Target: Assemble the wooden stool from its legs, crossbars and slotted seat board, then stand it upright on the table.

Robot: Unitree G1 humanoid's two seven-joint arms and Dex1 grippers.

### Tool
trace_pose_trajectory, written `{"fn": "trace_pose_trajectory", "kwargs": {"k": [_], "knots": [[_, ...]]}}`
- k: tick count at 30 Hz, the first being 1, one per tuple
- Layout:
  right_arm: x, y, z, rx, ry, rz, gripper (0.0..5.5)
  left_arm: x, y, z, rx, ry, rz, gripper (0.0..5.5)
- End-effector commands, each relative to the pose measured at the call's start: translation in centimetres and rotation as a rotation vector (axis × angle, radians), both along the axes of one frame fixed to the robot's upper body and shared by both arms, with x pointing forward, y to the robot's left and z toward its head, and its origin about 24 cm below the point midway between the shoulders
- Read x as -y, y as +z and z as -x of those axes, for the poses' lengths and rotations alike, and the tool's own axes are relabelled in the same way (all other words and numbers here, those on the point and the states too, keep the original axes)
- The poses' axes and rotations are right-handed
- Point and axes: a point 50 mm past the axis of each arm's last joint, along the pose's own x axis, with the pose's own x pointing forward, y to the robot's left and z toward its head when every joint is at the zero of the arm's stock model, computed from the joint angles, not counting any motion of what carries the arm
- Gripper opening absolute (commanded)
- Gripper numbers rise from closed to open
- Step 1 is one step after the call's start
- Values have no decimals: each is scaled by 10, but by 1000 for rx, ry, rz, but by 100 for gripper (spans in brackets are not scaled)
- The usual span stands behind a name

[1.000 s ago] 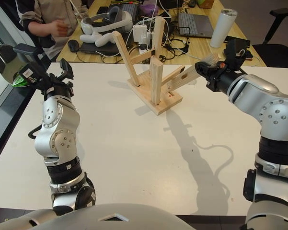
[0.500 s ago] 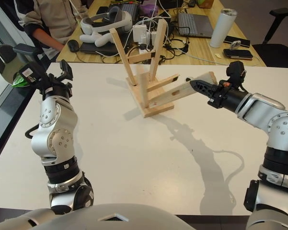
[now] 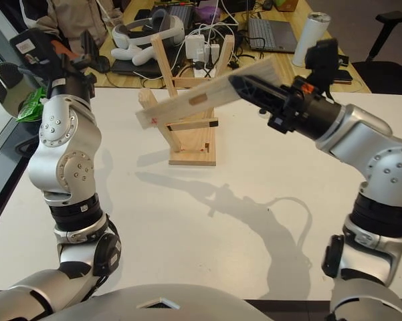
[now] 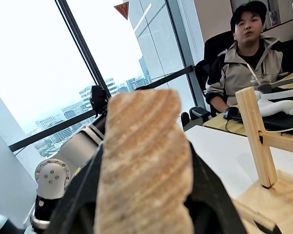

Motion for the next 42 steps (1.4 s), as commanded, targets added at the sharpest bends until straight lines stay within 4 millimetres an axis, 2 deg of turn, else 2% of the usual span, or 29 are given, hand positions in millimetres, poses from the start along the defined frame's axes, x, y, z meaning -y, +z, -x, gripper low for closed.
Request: {"fn": "trace_pose_trajectory", "kwargs": {"k": [1,5,9,15,22,31,34,36,40,42], "knots": [[-46,8,-19,66,35,-68,99,18,11,-2,33,-77,-69,390],[-76,18,-29,123,85,-112,99,24,14,-3,41,-117,-113,390],[-84,32,-37,181,77,-162,99,28,11,-4,27,-150,-131,390],[-82,39,-47,214,12,-205,99,34,8,-4,18,-189,-159,390],[-78,38,-58,182,-109,-256,99,38,10,-2,27,-209,-176,390],[-62,53,-70,104,-252,-470,99,42,9,-1,23,-222,-167,390],[-50,59,-73,112,-296,-496,99,41,10,0,25,-219,-165,390],[-30,62,-76,126,-375,-482,99,39,9,1,27,-204,-160,390],[24,61,-76,131,-578,-395,99,28,10,3,34,-149,-148,390],[60,52,-73,107,-725,-337,99,20,11,4,40,-109,-137,390]]}}
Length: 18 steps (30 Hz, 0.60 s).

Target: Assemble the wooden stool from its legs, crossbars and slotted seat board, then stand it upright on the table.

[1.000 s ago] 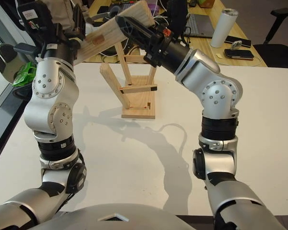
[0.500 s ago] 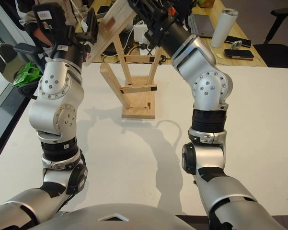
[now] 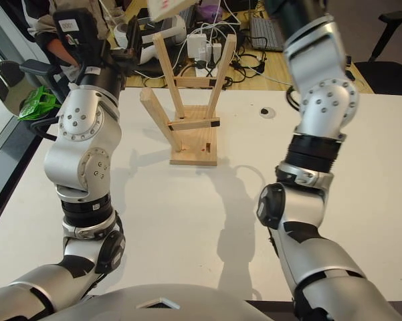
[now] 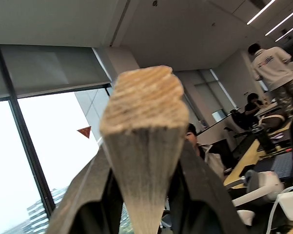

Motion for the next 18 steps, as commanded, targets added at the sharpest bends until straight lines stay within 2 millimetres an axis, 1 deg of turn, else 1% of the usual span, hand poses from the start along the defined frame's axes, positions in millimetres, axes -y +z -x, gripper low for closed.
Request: {"fn": "trace_pose_trajectory", "kwargs": {"k": [1,2,3,4,6,8,9,11,13,14,16,18], "knots": [[66,-14,7,-122,-262,67,99,-16,-1,3,0,87,14,390],[83,-24,10,-183,-328,83,99,-21,-2,4,3,113,25,390],[95,-34,14,-238,-376,98,99,-24,-2,5,3,134,38,390],[103,-43,17,-284,-405,116,99,-27,-3,6,1,151,52,390],[114,-70,27,-400,-440,153,99,-29,-5,7,-5,165,70,390],[116,-95,37,-491,-431,164,99,-28,-6,8,-11,165,75,390],[110,-106,42,-529,-400,173,99,-28,-7,8,-14,164,75,390],[90,-127,52,-601,-320,158,99,-29,-9,9,-23,168,80,390],[68,-143,62,-656,-253,157,99,-29,-9,8,-26,168,84,390],[57,-149,66,-671,-218,154,99,-28,-9,8,-27,167,85,390],[42,-154,71,-682,-174,126,99,-27,-9,8,-29,163,85,390],[33,-154,71,-685,-160,102,99,-27,-10,8,-32,161,85,390]]}}
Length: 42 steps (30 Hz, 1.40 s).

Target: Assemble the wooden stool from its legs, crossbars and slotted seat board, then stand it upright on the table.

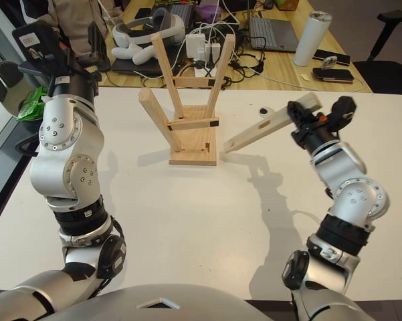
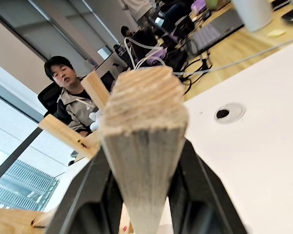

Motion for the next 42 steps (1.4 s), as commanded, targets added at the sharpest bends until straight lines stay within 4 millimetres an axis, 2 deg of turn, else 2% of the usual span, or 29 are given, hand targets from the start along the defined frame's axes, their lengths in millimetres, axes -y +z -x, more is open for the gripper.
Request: {"fn": "trace_pose_trajectory", "kwargs": {"k": [1,12,25,31,42], "knots": [[-16,3,1,10,14,-43,99,1,-2,0,-20,1,0,390],[-27,9,-18,50,11,-42,99,5,-4,-1,-31,-15,3,390],[-19,3,-19,59,6,83,99,4,-16,3,-74,-10,27,390],[-21,-5,-20,54,0,73,99,5,-18,4,-86,-16,29,390],[-27,-6,-23,54,20,66,99,5,-19,5,-90,-14,34,390]]}}
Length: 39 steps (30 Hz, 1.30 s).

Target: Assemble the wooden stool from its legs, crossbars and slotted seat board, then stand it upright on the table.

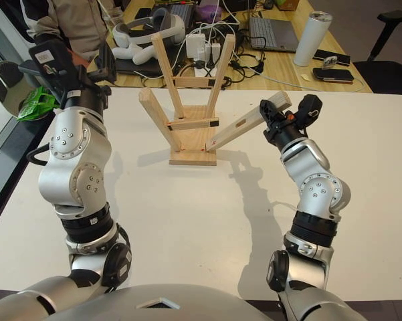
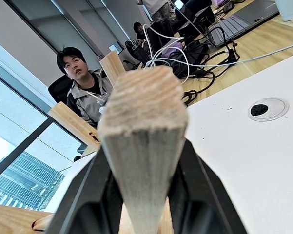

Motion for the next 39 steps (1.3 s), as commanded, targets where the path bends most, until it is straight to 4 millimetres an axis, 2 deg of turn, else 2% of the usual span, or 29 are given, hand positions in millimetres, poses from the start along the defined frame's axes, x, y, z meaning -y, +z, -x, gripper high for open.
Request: {"fn": "trace_pose_trajectory", "kwargs": {"k": [1,10,19,31,39], "knots": [[1,-1,-2,-6,-2,29,99,0,-3,1,-22,6,-8,390],[-3,-4,-10,-52,32,232,99,0,-3,0,-23,9,-6,390],[3,-12,-17,-173,-32,358,99,-1,-2,0,-20,14,-5,390],[-21,-9,-29,-137,151,354,99,1,-4,1,-18,27,9,390],[-26,8,-49,-74,308,418,99,4,-10,6,-16,79,52,390]]}}
